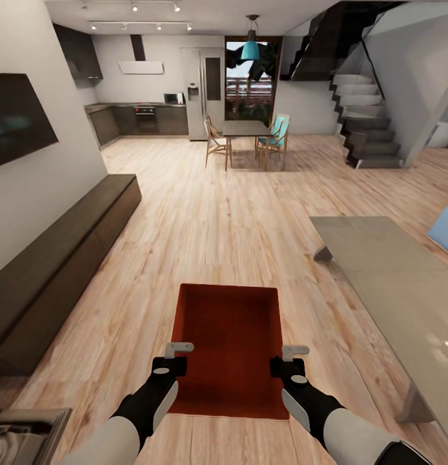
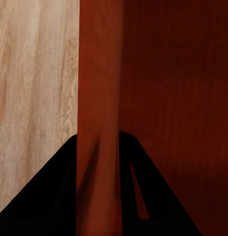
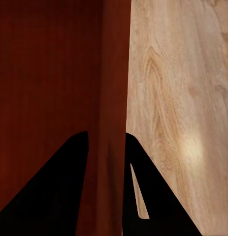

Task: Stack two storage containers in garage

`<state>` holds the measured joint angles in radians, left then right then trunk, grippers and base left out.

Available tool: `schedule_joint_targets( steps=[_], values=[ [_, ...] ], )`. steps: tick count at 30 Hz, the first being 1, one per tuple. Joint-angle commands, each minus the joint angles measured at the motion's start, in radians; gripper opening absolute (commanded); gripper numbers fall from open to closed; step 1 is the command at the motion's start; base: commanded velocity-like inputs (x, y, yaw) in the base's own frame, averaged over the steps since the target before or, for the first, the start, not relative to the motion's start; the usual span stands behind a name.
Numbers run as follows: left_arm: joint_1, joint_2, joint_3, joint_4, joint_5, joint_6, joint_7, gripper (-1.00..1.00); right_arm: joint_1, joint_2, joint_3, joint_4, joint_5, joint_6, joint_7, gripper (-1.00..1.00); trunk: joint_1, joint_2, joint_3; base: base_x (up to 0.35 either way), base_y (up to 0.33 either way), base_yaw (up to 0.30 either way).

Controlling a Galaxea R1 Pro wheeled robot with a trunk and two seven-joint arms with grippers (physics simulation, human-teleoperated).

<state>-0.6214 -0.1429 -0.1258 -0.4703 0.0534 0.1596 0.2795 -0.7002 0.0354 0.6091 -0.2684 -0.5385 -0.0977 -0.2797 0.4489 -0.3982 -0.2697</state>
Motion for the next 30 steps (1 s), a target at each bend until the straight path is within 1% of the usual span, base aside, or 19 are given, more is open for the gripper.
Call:
schedule_joint_targets(
  steps=[1, 30],
  values=[
    [0.000, 0.002, -0.017, 0.001, 0.029, 0.046, 0.012, -1.00, -0.002, -0.009, -0.017, -0.002, 0.011, -0.014, -0.019, -1.00, 0.001, -0.002, -0.002, 0.321, 0.000, 0.000],
    [0.000, 0.003, -0.018, 0.003, 0.029, 0.046, 0.012, -1.00, -0.002, -0.008, -0.017, -0.002, 0.011, -0.014, -0.019, -1.00, 0.001, -0.002, -0.002, 0.322, 0.000, 0.000]
  ],
)
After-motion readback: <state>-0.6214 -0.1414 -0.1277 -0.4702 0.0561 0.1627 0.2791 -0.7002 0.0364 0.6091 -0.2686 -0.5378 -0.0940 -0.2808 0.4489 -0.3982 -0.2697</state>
